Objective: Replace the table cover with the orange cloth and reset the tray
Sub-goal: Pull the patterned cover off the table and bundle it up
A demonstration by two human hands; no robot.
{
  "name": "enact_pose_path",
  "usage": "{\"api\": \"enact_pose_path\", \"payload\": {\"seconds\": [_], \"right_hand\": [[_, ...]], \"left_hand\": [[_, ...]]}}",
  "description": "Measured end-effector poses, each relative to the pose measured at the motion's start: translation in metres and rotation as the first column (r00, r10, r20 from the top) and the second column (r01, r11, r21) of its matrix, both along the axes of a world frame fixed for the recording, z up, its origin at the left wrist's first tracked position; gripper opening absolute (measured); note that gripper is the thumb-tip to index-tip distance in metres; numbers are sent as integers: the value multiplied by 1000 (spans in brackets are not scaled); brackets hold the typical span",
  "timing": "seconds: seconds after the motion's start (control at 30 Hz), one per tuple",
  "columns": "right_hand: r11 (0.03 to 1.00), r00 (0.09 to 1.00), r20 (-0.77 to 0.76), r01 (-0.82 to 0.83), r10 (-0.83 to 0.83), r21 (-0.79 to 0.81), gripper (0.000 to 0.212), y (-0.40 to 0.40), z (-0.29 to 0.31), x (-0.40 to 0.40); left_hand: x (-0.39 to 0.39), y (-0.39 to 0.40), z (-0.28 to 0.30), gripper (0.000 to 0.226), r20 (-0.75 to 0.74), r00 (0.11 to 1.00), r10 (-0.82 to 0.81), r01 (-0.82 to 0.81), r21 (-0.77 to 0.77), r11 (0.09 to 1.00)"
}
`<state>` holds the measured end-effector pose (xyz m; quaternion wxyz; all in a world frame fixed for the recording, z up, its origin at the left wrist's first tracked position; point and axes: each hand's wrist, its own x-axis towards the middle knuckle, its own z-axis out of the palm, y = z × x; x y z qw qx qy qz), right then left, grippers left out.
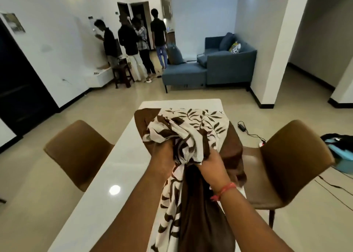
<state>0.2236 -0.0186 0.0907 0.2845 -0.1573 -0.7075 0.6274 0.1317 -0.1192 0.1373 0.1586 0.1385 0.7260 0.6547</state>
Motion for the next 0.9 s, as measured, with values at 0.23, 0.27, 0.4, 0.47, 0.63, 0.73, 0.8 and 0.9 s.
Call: {"api": "enact_pose_path", "payload": {"seconds": [0.23, 0.27, 0.4, 0.47, 0.63, 0.73, 0.8, 0.9], "right_hand": [[800, 967, -253, -183, 41, -571, 28, -38, 48, -28], [796, 971, -234, -176, 45, -579, 29, -42, 49, -33], [991, 998, 54, -27, 34, -128, 45, -52, 32, -46], [976, 984, 180, -50, 11, 212, 54, -57, 27, -43], [914, 924, 326, -294, 197, 279, 106, -50, -7, -18], [917, 836, 422, -399, 350, 30, 79, -41, -12, -5], [965, 912, 317, -254, 259, -59, 43, -43, -6, -11], [957, 985, 98, -109, 140, -269, 31, -53, 15, -29]], "left_hand": [[-4, -34, -26, 48, 536, 795, -285, 162, 266, 950], [-2, -39, -25, 46, 581, 751, -312, 155, 304, 940], [-9, -49, -26, 27, 554, 812, -183, 32, 271, 962], [-18, -50, -28, 20, 532, 840, -105, -66, 293, 954], [-36, -55, -17, 31, 571, 820, -39, -220, 378, 899], [-17, -58, 3, 32, 589, 798, -128, -216, 476, 852], [-11, -58, 1, 39, 593, 781, -195, -208, 541, 815], [-16, -60, -8, 41, 607, 760, -234, -202, 562, 802]]}}
